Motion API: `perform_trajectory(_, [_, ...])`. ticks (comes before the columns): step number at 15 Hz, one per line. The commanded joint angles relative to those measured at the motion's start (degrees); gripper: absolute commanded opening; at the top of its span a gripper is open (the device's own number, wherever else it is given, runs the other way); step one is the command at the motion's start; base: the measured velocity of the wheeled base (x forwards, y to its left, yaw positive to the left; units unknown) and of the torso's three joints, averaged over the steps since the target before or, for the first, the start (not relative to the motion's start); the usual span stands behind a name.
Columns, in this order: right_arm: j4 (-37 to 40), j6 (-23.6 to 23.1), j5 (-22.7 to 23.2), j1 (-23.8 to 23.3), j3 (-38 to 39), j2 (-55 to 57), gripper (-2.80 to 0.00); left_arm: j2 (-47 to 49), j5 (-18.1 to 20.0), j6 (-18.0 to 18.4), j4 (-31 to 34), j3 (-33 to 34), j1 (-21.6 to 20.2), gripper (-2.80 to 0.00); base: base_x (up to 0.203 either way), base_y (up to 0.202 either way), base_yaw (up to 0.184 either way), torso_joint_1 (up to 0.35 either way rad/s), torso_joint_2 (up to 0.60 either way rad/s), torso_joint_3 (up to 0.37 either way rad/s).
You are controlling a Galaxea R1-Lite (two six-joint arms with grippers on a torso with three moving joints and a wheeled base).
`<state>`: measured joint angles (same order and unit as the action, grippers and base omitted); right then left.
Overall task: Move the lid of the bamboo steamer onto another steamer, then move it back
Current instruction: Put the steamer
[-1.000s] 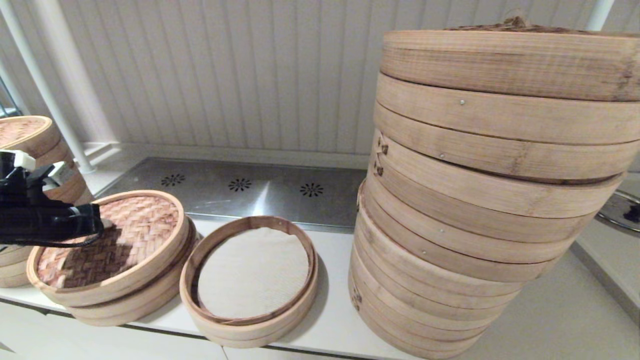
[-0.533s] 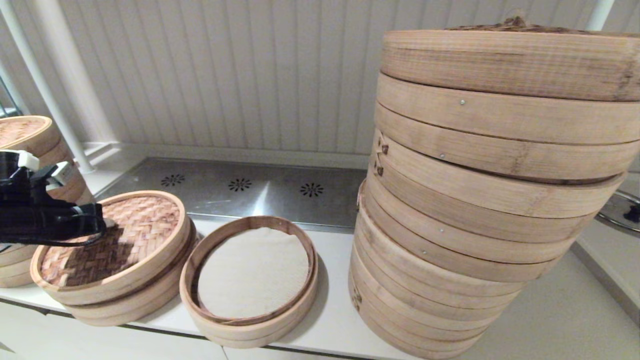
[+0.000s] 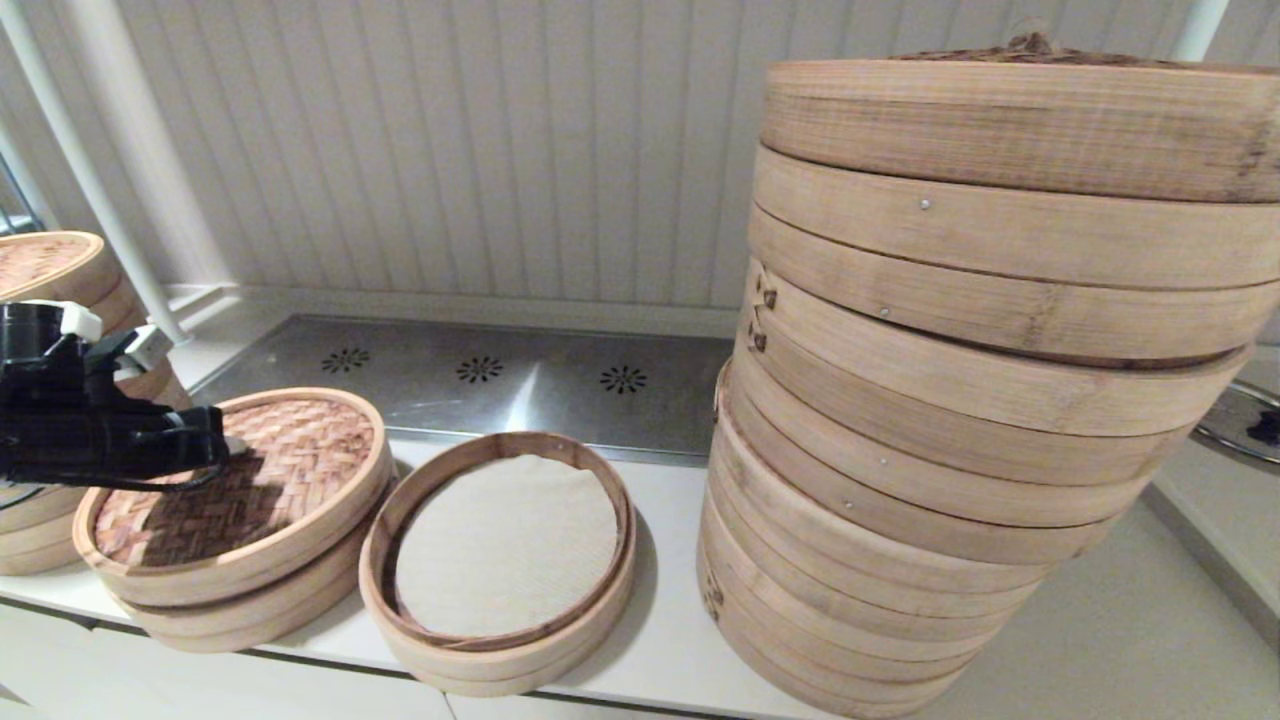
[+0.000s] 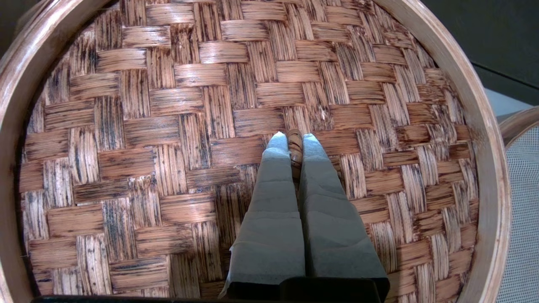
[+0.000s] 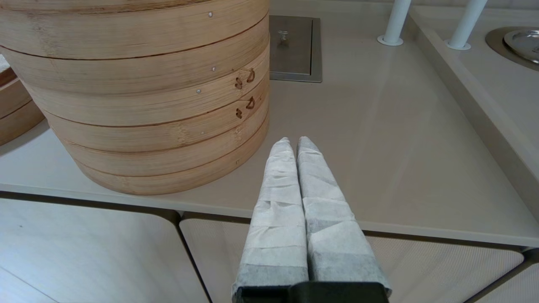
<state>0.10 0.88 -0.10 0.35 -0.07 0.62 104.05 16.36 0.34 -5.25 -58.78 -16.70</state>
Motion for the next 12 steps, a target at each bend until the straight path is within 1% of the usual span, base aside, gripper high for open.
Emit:
perform_trajectory(1, [-0.01,0.0,0.01,0.01,-0.01,-0.01,-2.8,-0.03,0.07,0.01,-0.11,0.3,0.09,-2.8,0.0,0.0,0.0,0.0,0.0,0.0])
perform_trajectory(7, [-0.01,0.0,0.01,0.08,-0.01,-0.01,-2.8,-0.67,-0.1,0.03,-0.2,1.74,0.03,-2.8,0.0,0.0,0.0,0.0,0.0,0.0])
perform_trajectory(12, [-0.01,0.0,0.01,0.09,-0.01,-0.01,-2.8,0.06,-0.16,-0.07,-0.28,1.65,0.0,-2.8,0.0,0.0,0.0,0.0,0.0,0.0])
